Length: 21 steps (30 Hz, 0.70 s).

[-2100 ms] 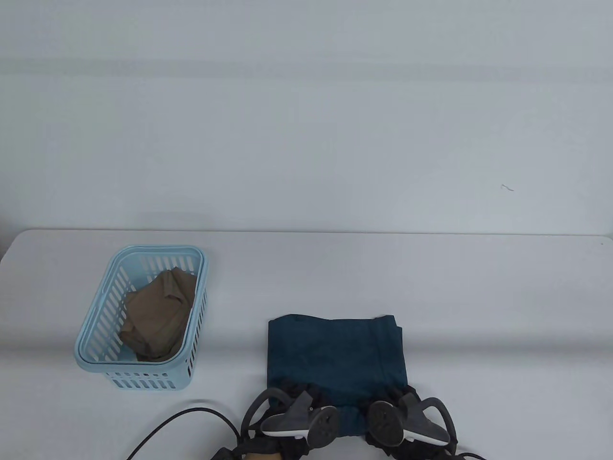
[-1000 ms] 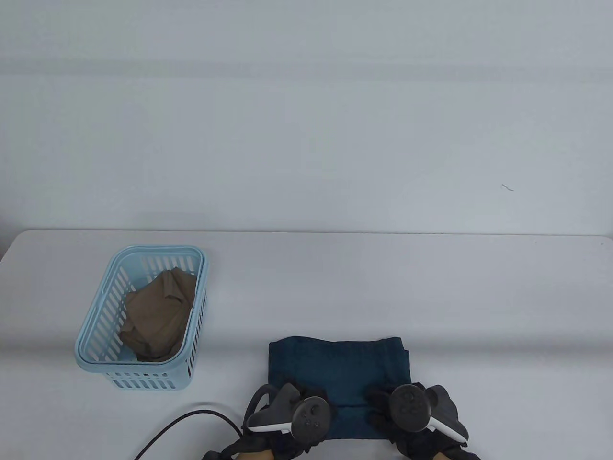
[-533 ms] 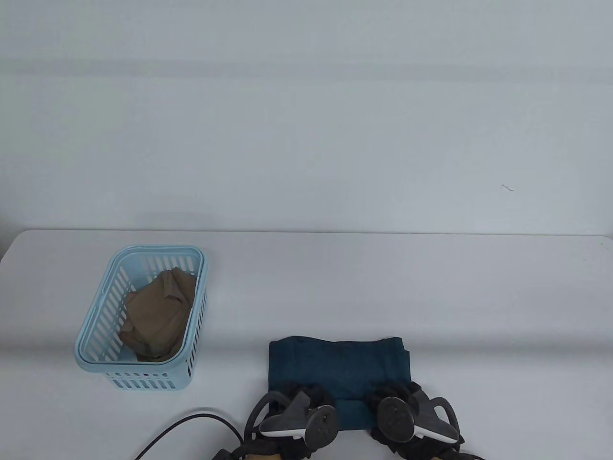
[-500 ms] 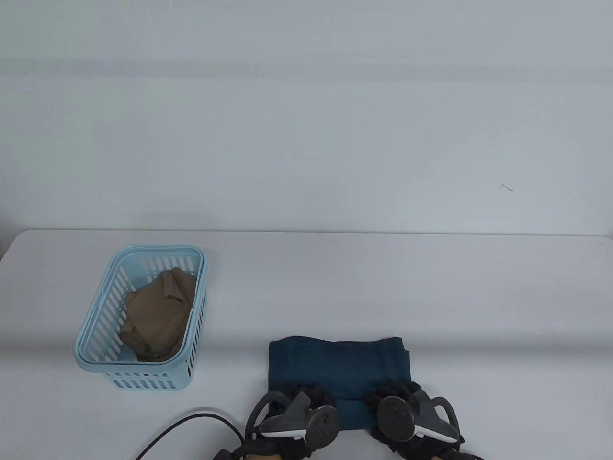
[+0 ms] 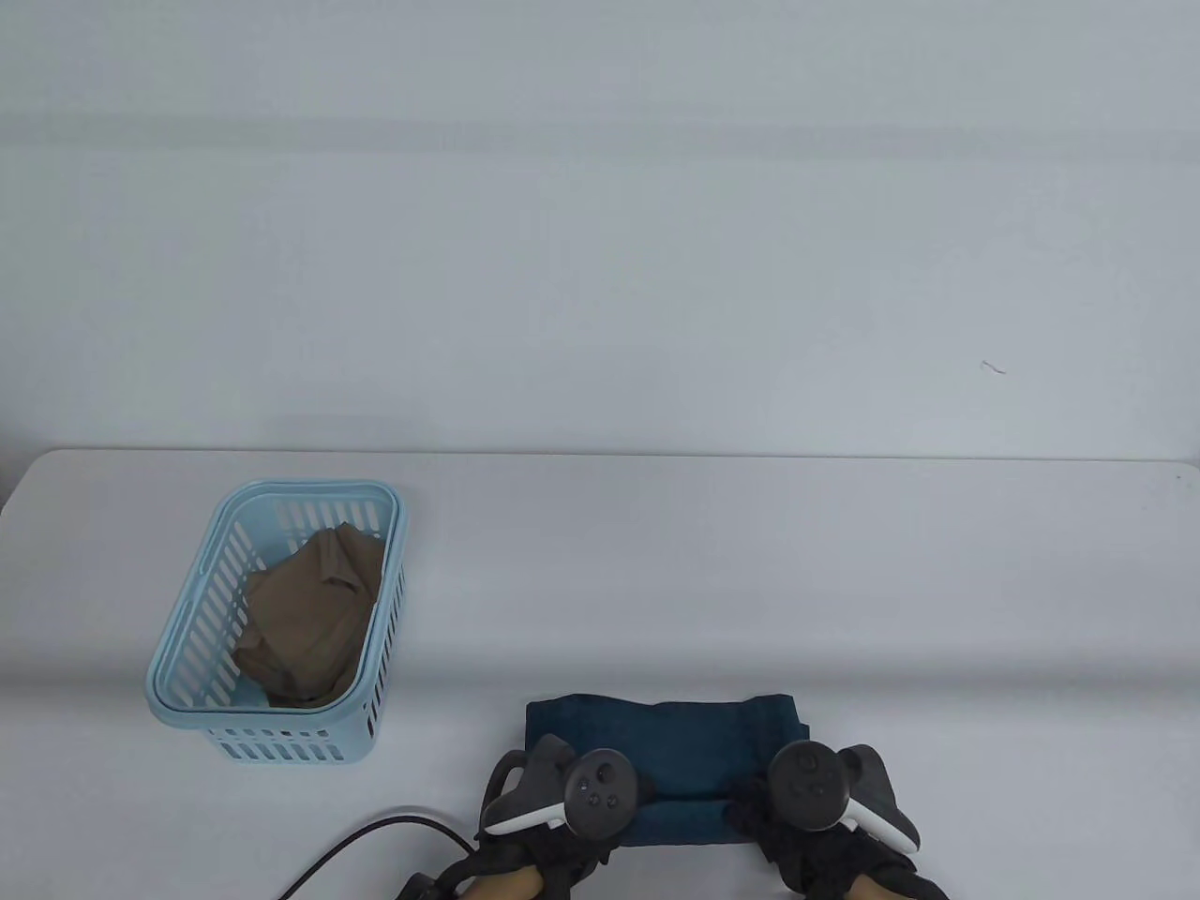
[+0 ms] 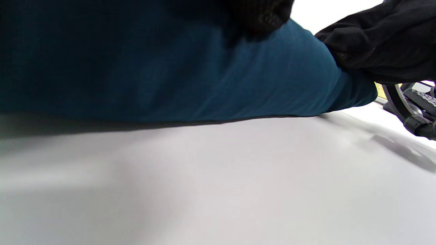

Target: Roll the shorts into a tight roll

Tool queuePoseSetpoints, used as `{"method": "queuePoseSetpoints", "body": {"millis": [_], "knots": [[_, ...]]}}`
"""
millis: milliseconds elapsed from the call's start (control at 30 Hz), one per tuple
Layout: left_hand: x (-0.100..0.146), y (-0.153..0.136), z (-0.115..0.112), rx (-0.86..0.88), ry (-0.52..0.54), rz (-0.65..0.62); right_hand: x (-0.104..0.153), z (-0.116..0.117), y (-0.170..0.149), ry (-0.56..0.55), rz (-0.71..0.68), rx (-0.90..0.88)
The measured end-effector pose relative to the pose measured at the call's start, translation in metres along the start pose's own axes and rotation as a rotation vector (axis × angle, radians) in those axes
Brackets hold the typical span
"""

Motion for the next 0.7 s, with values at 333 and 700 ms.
{"method": "queuePoseSetpoints", "body": {"millis": [333,700], "knots": [[0.015,0.010,0.026,-0.078,0.105,-0.120,0.001,0.000,0.001,-0.058,0.048,0.059],[0.015,0.007,0.018,-0.207,0.015,-0.035,0.016,-0.017,0.015,-0.207,-0.062,0.232]]}}
Point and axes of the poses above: the tracker on the back of each hand, its own y axis roughly to the thumb side, its own x axis roughly from the fingertips to the wrist, z = x × y, the point moved 1 cm from there along -x, roughly from the wrist to the fingertips, and after that the axes turned 4 degrees about -z, right-handed, at the moved point
